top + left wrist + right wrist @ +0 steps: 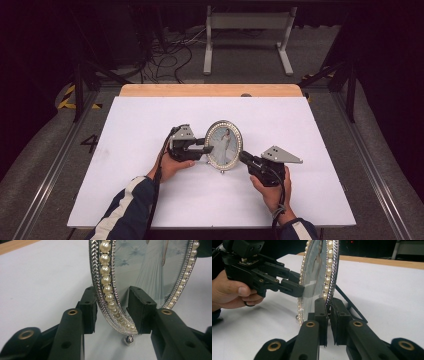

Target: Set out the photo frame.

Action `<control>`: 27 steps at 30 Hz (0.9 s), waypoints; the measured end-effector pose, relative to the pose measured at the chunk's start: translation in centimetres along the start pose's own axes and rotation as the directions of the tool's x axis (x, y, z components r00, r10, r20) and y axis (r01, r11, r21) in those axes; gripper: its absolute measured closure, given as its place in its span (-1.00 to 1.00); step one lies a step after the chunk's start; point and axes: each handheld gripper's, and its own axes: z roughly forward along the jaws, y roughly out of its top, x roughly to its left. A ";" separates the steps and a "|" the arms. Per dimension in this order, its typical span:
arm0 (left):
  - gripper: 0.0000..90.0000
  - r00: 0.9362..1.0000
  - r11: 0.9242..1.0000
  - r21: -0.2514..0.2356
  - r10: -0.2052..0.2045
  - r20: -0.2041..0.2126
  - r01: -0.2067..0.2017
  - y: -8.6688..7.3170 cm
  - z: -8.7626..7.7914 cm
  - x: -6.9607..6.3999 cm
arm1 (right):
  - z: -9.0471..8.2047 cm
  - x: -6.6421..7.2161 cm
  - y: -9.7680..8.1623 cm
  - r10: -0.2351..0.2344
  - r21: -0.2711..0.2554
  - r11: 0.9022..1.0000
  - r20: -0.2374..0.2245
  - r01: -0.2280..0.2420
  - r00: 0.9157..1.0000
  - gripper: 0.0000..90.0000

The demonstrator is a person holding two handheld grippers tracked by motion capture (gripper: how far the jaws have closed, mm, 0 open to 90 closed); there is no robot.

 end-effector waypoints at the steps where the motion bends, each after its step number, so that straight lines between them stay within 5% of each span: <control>1: 0.38 1.000 1.000 0.010 0.012 -0.004 -0.012 0.0 -0.1 0.0 | 0.0 0.0 0.0 -0.003 0.001 1.000 0.002 0.003 1.000 0.87; 21: 0.45 1.000 0.999 0.040 0.018 -0.016 -0.018 0.1 -0.9 -0.6 | 0.3 -0.4 0.0 0.006 0.014 1.000 0.017 -0.006 1.000 0.86; 27: 0.44 0.998 0.996 0.072 0.051 -0.038 -0.049 0.1 -1.3 -1.1 | 0.5 -0.5 0.0 0.011 0.011 1.000 0.016 -0.011 1.000 0.86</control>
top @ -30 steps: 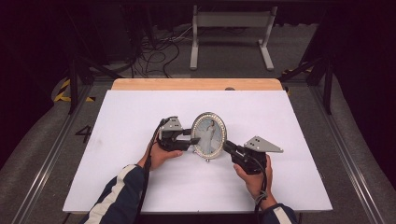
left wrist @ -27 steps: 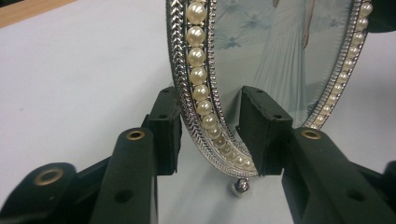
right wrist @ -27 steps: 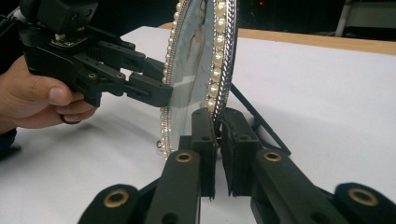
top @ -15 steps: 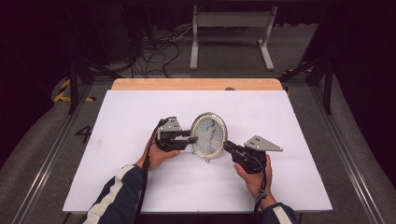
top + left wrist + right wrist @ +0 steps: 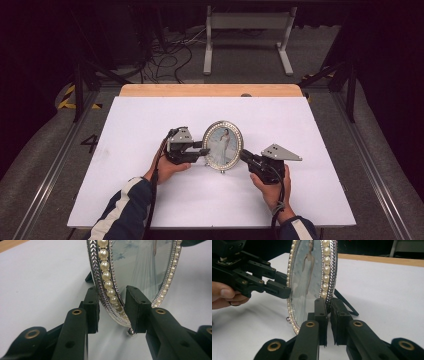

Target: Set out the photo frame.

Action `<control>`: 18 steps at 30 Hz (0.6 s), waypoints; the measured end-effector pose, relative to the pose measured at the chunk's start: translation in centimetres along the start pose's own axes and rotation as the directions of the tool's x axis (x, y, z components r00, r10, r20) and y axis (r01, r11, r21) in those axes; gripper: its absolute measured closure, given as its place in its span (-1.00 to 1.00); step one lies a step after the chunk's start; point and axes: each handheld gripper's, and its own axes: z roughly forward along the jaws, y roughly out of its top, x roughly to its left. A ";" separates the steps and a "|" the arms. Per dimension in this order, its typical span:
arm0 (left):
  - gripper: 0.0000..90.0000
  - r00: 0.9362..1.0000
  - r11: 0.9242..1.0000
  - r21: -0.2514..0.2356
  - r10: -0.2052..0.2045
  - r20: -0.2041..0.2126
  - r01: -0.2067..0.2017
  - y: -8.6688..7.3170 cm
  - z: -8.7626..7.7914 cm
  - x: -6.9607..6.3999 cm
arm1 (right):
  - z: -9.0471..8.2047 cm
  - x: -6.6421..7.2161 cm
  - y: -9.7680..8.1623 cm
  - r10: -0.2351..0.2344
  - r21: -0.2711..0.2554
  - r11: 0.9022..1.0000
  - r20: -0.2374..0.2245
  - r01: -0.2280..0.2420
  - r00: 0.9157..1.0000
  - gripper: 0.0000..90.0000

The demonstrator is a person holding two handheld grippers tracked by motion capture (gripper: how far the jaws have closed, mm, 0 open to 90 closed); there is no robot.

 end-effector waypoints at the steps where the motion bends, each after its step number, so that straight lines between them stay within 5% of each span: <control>1: 0.44 1.000 1.000 0.012 0.012 -0.008 -0.012 0.0 -0.1 -0.1 | 0.0 0.0 0.0 0.003 -0.001 1.000 -0.001 -0.003 1.000 0.86; 18: 0.50 0.998 0.997 0.052 0.057 -0.011 -0.056 -0.7 -1.2 -1.1 | 0.9 -0.4 0.4 0.004 0.000 1.000 -0.008 -0.004 1.000 0.85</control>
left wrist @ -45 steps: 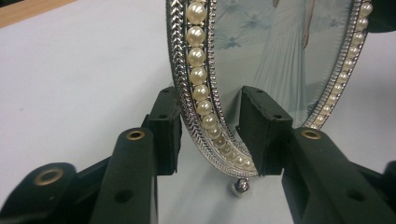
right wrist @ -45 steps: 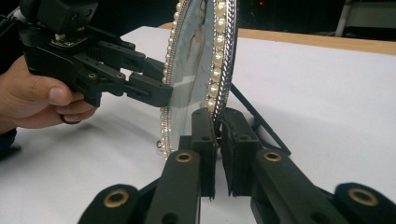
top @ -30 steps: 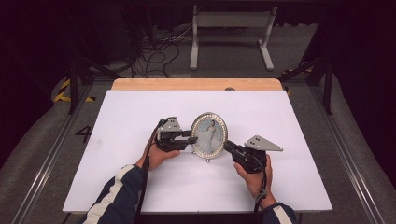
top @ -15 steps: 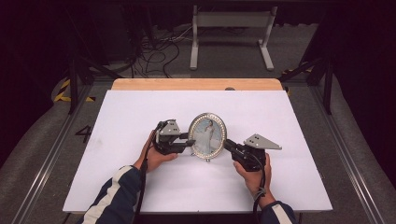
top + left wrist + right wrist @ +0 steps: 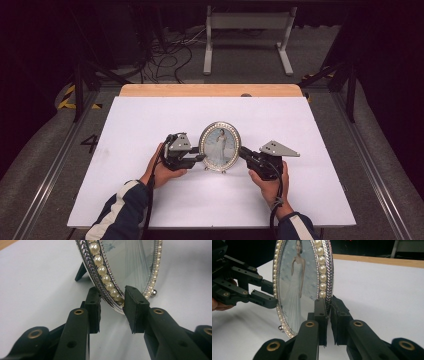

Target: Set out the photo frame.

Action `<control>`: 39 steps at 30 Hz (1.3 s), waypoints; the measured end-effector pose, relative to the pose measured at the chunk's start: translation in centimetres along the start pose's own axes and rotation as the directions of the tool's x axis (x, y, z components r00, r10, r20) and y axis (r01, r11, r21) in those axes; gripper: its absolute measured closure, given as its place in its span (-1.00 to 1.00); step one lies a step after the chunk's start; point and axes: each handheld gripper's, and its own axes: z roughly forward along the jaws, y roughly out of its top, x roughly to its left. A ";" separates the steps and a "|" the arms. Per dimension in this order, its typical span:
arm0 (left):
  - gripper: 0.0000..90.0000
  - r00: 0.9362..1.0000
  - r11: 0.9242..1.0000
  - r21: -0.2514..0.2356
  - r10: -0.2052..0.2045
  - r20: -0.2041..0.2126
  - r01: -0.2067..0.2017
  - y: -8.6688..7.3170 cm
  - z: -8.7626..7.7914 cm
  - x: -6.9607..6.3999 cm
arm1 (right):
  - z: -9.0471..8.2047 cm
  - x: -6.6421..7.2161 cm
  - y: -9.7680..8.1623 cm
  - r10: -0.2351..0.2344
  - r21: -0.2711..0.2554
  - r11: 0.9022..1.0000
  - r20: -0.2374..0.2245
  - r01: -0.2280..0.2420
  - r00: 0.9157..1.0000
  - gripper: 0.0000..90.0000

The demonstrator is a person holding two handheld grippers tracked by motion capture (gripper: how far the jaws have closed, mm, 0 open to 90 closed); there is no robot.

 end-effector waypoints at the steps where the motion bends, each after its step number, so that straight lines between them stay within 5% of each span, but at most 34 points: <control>1: 0.50 1.000 1.000 0.001 -0.006 0.004 0.006 -0.1 0.0 0.0 | 0.1 0.0 0.0 -0.003 -0.004 1.000 -0.001 0.003 1.000 0.85; 21: 0.48 0.999 0.994 -0.102 -0.041 0.000 0.041 0.0 -0.7 0.5 | 0.0 0.4 -0.2 -0.047 0.018 0.999 0.009 0.046 0.999 0.82; 39: 0.54 1.000 0.998 -0.066 -0.016 -0.010 0.015 0.1 -1.2 -0.1 | 0.7 0.0 -0.3 -0.043 0.018 0.999 -0.007 0.043 0.999 0.84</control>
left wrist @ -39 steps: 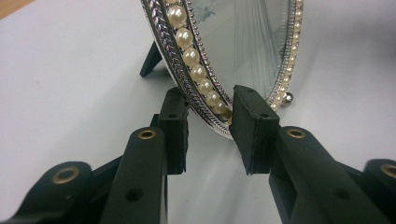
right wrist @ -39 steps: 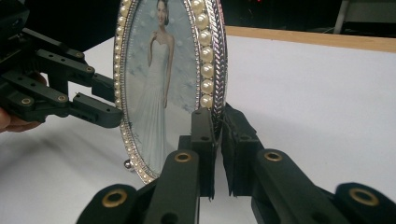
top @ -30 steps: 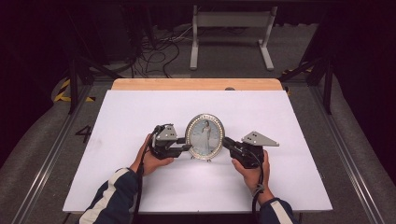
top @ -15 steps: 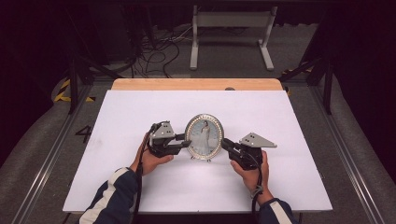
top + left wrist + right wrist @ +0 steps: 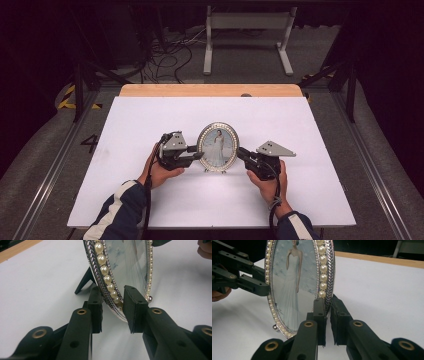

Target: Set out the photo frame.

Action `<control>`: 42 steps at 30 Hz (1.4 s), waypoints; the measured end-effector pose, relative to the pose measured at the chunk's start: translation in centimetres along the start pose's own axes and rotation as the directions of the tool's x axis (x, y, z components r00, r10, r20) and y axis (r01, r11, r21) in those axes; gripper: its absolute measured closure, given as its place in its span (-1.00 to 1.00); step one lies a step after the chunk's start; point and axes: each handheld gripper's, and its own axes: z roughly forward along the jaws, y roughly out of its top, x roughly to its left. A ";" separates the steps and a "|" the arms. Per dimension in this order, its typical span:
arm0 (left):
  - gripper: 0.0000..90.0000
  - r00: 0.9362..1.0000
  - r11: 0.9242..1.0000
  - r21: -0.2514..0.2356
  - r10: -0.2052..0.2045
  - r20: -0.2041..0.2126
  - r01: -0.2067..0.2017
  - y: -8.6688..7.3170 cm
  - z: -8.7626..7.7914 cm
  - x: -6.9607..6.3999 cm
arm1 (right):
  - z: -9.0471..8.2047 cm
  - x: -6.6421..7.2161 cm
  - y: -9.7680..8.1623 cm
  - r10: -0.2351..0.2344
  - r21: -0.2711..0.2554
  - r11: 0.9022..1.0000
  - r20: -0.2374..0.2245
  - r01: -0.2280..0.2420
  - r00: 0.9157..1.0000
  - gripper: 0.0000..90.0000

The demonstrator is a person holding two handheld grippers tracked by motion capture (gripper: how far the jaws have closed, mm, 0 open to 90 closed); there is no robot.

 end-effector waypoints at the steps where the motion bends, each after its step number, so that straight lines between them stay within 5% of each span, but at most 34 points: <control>1: 0.54 1.000 1.000 0.001 -0.003 -0.003 0.003 0.0 0.0 -0.1 | 0.0 0.0 0.0 -0.002 0.001 1.000 0.001 0.002 1.000 0.84; 35: 0.41 0.998 0.998 0.033 0.049 -0.029 -0.048 -0.3 -0.4 -0.7 | 0.1 0.5 0.3 -0.095 0.030 0.995 0.026 0.094 0.995 0.70; 42: 0.35 0.997 0.997 0.029 0.066 -0.043 -0.064 -0.2 -0.6 -0.9 | 0.1 0.7 0.4 -0.151 0.051 0.987 0.039 0.149 0.988 0.64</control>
